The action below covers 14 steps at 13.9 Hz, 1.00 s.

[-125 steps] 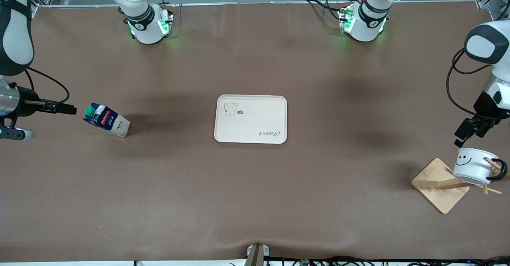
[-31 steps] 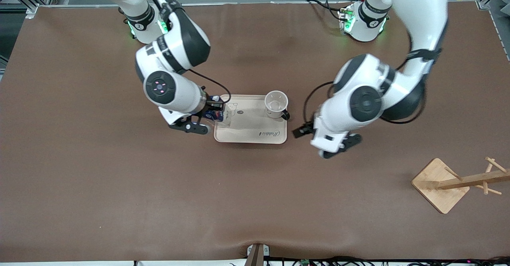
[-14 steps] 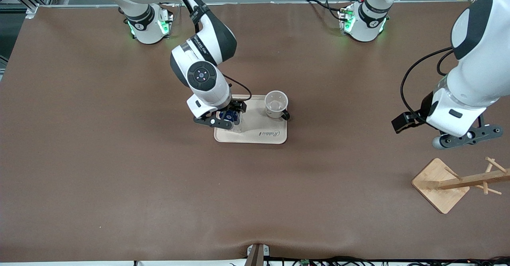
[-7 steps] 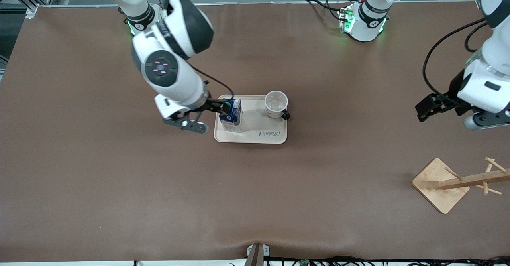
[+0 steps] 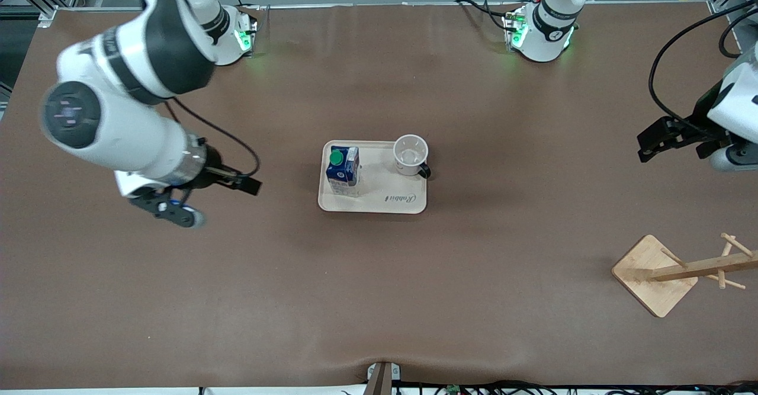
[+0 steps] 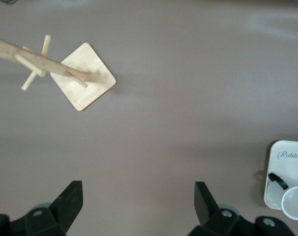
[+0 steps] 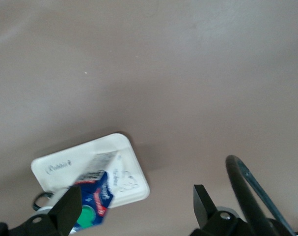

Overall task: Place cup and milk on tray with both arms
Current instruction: 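Open the right gripper and withdraw it from the tray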

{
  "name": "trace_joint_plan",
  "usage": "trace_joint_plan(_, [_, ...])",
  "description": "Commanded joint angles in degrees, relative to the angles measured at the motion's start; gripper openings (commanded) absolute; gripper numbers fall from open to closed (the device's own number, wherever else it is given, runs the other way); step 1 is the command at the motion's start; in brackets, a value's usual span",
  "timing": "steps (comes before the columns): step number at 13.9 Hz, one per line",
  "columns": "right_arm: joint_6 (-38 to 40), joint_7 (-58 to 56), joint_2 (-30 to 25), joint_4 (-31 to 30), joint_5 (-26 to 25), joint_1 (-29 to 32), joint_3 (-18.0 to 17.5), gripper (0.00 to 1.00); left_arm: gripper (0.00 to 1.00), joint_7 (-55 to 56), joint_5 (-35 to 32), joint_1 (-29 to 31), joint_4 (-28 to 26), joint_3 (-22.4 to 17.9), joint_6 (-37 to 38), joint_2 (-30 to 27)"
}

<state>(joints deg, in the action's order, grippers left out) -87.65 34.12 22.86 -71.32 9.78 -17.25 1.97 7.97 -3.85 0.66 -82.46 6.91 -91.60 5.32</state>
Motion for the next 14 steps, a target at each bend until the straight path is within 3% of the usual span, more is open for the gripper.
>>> trace_joint_plan(1, [4.4, -8.7, -3.1, -0.8, 0.0, 6.4, -0.8, 1.00, 1.00, -0.8, 1.1, -5.1, -7.0, -5.3, -0.1, -6.2])
trace_joint_plan(4, [4.6, -15.1, -6.0, -2.9, -3.2, 11.5, -0.8, 1.00, 1.00, -0.1, 1.1, -5.1, -8.2, -5.0, -0.3, -7.5])
trace_joint_plan(9, [-1.2, -32.9, -16.2, -17.2, -4.6, 21.0, -0.9, 1.00, 1.00, 0.4, 3.2, -5.1, -8.2, -4.2, -0.2, -8.0])
trace_joint_plan(14, [-0.2, -33.9, -24.3, -26.8, -4.8, 22.6, -1.0, 1.00, 1.00, 0.9, 3.9, -5.3, -7.8, -4.2, -0.6, -6.7])
